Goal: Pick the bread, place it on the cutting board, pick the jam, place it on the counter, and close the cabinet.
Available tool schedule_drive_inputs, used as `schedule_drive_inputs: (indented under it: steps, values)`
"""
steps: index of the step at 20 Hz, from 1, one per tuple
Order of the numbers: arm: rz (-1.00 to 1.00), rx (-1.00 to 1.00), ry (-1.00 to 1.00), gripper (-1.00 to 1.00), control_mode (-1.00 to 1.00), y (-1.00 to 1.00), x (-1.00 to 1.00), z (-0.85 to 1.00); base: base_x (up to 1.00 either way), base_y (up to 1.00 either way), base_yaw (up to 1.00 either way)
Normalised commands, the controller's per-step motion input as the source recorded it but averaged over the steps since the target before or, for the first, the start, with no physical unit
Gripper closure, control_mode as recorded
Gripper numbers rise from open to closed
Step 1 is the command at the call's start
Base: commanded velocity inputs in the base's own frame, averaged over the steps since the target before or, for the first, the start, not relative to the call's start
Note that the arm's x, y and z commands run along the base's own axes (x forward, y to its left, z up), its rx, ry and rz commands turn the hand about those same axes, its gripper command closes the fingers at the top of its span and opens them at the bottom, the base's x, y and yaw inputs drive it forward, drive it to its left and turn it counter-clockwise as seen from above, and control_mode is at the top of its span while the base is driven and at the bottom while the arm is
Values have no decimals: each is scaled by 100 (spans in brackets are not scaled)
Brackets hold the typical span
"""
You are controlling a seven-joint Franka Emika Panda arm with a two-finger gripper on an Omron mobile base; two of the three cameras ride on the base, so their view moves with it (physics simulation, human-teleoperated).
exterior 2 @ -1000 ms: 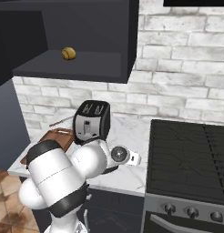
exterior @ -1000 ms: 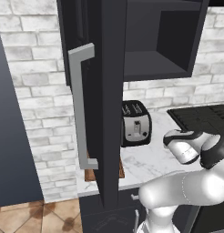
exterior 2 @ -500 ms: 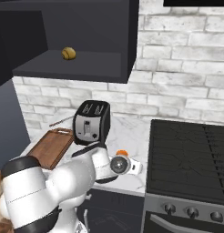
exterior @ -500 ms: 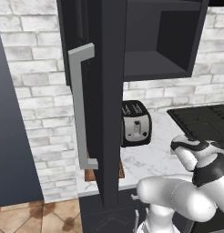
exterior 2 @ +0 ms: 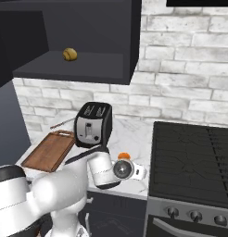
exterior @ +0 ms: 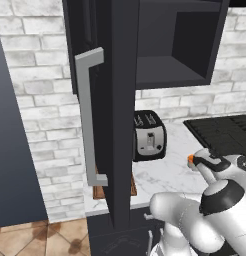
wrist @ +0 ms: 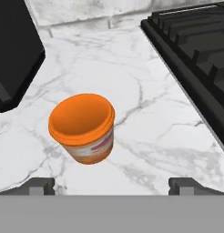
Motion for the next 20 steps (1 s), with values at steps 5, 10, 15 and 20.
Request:
schedule_drive_inputs:
  steps: [5,10,15,20]
  values:
    - [0,0,0,-100,-100,5,-1,44,0,0,0]
    - [0,0,0,-100,-100,19,-11,60,0,0,0]
    - [0,0,0,-100,-100,15,-27,54,0,0,0]
    - [3,0,0,-100,-100,22,-42,40,0,0,0]
